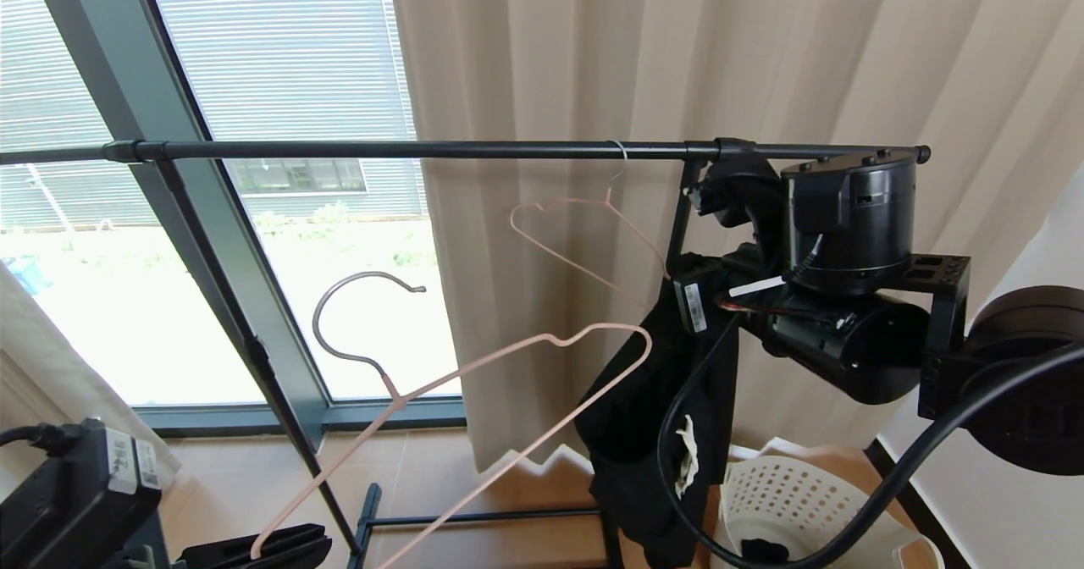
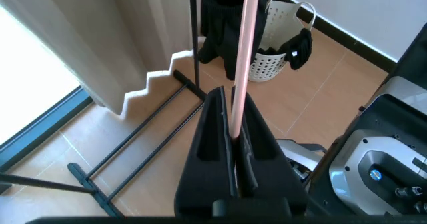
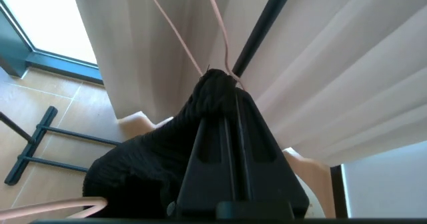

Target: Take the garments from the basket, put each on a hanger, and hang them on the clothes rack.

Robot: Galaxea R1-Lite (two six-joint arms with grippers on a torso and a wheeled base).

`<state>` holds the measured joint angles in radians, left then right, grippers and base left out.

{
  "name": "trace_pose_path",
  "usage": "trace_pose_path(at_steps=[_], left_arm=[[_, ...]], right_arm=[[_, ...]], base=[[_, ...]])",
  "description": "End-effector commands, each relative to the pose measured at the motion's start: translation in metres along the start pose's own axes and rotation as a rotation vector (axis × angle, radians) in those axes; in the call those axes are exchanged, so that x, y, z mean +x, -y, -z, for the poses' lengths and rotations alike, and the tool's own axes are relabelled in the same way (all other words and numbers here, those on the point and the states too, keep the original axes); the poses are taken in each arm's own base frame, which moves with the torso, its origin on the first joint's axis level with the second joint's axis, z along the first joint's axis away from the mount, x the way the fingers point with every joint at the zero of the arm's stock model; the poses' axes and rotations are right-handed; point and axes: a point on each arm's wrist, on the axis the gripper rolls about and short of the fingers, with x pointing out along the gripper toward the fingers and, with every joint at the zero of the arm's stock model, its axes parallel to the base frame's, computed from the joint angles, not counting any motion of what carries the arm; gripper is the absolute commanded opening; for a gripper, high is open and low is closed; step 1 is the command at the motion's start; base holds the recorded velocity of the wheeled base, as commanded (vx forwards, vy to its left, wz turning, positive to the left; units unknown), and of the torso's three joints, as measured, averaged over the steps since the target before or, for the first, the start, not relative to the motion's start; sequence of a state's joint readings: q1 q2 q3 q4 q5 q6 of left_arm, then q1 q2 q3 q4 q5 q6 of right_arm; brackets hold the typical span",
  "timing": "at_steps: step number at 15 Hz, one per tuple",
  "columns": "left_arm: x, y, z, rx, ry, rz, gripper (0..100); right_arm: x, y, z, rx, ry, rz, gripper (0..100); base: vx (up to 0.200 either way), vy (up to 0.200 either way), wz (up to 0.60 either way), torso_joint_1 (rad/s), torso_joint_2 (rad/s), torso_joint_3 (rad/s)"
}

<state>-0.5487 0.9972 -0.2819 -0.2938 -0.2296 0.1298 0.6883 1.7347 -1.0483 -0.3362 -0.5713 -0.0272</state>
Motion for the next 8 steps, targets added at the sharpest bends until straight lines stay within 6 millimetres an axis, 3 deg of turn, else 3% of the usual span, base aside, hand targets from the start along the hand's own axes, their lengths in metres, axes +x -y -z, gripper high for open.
trace_pose_path(at_steps=[1,4,8], left_arm=[[0.014,-0.002,-0.004,-0.003,-0.036,0.015,0],[0.036,-0.007,-0.009,0.001,-0.022,0.018,0],[0.049,-0.010,-0.010,0.000,-0.027,0.018,0]], right_arm=[[-0.001,-0.004,0.000,-0.003,0.003,-0.008,0],[-0.007,-0.011,-0.002,-0.005,0.014,-0.032,0],[-0.013,-0.018,-0.005,-0.007,0.027,-0.059,0]], base=[[0.000,0.000,0.00,0.000,0.00,0.000],[0.000,0.000,0.00,0.000,0.00,0.000],[0.000,0.000,0.00,0.000,0.00,0.000]])
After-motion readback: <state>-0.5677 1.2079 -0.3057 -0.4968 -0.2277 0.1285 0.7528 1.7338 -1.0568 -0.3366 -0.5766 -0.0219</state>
